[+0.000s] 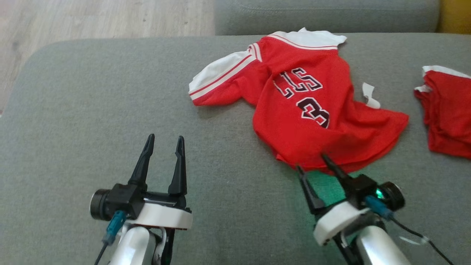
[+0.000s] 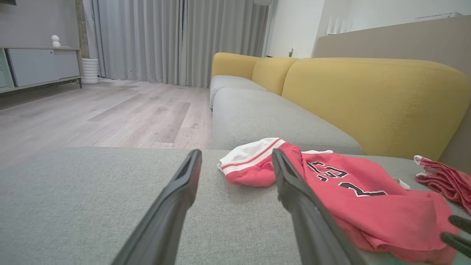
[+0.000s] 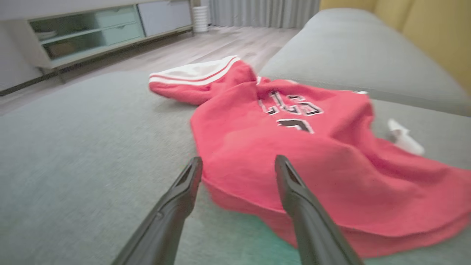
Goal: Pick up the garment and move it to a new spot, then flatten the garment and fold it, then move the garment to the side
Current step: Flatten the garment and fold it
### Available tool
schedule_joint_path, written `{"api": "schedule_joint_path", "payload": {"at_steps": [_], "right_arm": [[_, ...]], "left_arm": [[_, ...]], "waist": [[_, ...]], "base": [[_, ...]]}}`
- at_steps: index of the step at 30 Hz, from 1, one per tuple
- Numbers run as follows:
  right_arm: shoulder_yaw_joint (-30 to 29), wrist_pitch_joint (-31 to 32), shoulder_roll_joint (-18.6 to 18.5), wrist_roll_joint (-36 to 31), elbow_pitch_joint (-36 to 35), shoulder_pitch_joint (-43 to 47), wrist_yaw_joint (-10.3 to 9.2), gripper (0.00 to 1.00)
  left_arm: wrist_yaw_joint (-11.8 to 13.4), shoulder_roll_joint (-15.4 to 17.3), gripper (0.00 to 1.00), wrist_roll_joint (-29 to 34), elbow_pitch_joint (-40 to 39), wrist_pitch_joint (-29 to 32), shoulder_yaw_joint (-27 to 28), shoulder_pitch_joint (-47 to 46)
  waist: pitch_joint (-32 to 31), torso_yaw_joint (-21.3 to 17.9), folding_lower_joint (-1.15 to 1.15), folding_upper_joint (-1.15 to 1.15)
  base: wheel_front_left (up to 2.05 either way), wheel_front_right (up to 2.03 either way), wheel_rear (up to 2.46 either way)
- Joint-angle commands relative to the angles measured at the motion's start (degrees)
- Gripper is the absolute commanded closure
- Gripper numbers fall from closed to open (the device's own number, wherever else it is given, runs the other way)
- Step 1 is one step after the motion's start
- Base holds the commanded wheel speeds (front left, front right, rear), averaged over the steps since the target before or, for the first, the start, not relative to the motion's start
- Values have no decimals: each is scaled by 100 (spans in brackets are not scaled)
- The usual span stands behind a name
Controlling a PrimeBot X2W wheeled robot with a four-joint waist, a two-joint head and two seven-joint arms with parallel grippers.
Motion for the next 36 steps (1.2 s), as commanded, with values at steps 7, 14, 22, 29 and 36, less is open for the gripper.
{"api": "schedule_joint_path", "payload": {"at_steps": [7, 14, 22, 29, 36], "right_arm": [[687, 174, -22, -304, 511, -772, -4, 0], [961, 286, -80, -572, 1464, -1260, -4, 100], [591, 4, -258, -397, 1630, -1220, -4, 100], [-20, 28, -797, 53, 888, -734, -4, 100], [-782, 415, -1239, 221, 159, -315, -4, 100]], "left_arm": [[6, 25, 0, -79, -143, -37, 6, -392], [70, 25, 0, -134, -123, -37, -110, -449], [77, 25, 0, -52, -70, -37, 59, -353], [33, 25, 0, -6, -95, -37, 178, -252], [36, 25, 0, -19, -116, -37, 169, -188]], "waist": [[214, 253, 0, 0], [273, 377, 0, 0], [55, 71, 0, 0], [-177, -362, 0, 0], [-288, -571, 0, 0]], "base": [[0, 0, 0], [0, 0, 0], [0, 0, 0], [0, 0, 0], [0, 0, 0]]}}
